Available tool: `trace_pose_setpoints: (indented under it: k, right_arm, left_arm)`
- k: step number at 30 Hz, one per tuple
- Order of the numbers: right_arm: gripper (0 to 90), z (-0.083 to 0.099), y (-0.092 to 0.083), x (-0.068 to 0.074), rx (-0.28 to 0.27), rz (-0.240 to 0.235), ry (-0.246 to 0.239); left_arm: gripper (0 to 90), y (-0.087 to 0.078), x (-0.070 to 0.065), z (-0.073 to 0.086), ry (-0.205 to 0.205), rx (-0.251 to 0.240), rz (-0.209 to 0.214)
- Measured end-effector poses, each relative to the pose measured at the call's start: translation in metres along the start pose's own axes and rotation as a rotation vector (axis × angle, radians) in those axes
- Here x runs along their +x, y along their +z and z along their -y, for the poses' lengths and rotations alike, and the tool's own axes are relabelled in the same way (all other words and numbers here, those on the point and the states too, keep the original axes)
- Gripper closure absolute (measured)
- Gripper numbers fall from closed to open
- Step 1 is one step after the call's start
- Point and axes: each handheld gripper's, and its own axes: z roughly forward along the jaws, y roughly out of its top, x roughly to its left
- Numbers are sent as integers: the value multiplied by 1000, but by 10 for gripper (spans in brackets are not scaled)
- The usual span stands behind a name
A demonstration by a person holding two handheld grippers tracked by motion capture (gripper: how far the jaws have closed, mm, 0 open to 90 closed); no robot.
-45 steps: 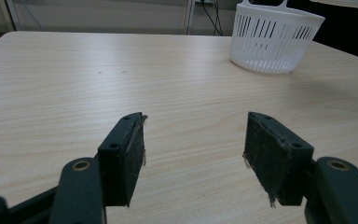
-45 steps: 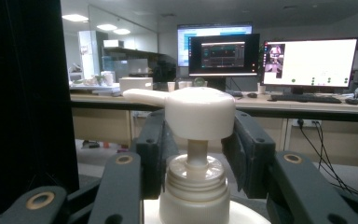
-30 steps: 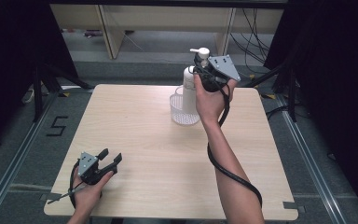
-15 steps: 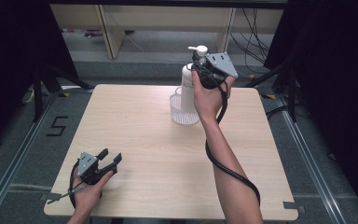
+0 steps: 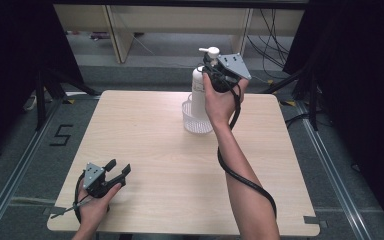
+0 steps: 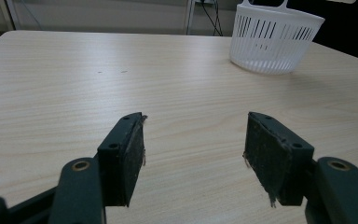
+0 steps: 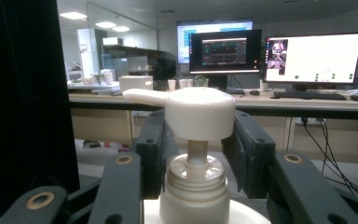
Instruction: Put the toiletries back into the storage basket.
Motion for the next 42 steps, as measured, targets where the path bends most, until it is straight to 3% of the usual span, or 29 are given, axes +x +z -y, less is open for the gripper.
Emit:
trace_pose_setpoints:
  k: [23,33,36,42]
  right_arm:
    - [605,-4,11,2,15,3,18]
    - [605,-3,18,1,13,1,2]
    - [605,-1,19,2,12,4,26]
    - [604,2,23,0,27,12,26]
  left_arm:
    - [370,0,0,0,3,0,1]
    - [370,0,-1,0,3,0,2]
    - [370,0,0,0,2,0,3]
    - [370,0,-1,0,4,-1,3]
